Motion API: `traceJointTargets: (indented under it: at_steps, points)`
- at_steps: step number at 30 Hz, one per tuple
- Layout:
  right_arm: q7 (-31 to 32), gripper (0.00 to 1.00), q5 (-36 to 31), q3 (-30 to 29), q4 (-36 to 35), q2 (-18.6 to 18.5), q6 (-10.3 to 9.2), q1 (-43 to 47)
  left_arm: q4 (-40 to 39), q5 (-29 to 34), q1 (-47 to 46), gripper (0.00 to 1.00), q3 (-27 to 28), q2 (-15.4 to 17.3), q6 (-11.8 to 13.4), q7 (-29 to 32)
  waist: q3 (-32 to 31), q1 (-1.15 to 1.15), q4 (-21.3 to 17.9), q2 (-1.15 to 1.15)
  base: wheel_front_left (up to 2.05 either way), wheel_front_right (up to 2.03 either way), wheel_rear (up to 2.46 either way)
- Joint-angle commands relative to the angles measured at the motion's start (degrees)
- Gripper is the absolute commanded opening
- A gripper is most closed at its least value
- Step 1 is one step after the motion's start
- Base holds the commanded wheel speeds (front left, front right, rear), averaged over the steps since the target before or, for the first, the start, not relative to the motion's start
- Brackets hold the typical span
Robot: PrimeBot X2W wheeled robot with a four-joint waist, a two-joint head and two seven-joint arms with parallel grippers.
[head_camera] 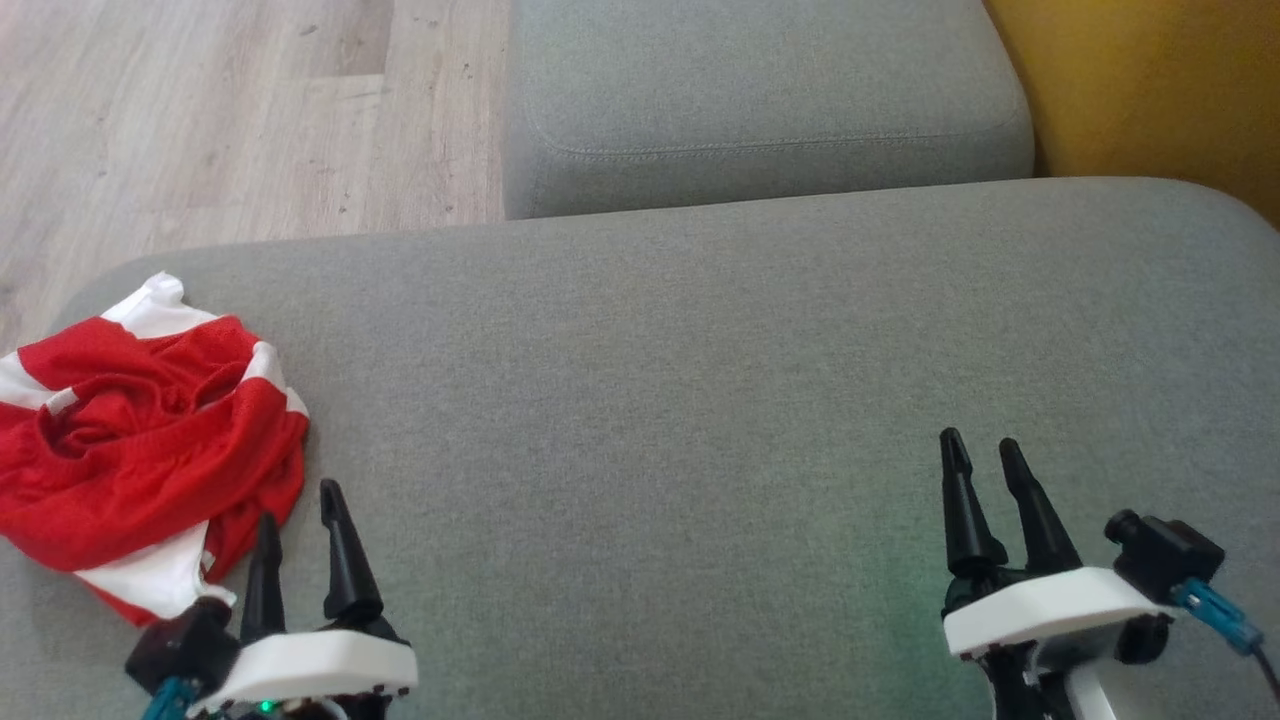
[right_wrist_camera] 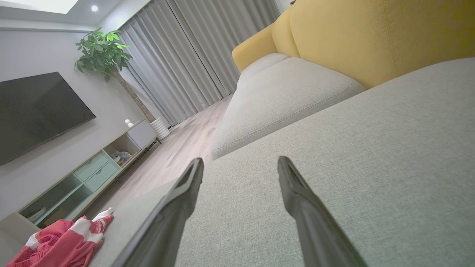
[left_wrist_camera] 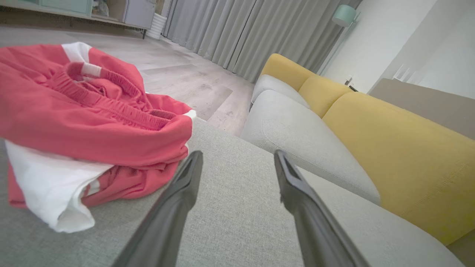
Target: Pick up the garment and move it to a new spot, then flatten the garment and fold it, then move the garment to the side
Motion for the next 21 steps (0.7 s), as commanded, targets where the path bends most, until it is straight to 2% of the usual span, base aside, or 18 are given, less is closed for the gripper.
traceJointTargets:
  at_steps: [1, 21]
  points:
    - [-1.02, 1.0, -1.62, 1.37, -2.17, -0.47, -0.03, -1.58, -2.06, 1.76, -1.68, 1.0, 0.81, 0.55, 0.32, -0.95, 0.05, 0.0, -0.01, 0.0, 0.0, 0.0, 0.0]
    - [-4.39, 1.0, -14.74, 3.9, -1.58, -0.56, -0.04, -2.49, -0.99, 14.27, -2.05, 1.0, -2.85, 0.62, -0.34, -4.31, 0.52, 0.0, -0.11, 0.0, 0.0, 0.0, 0.0]
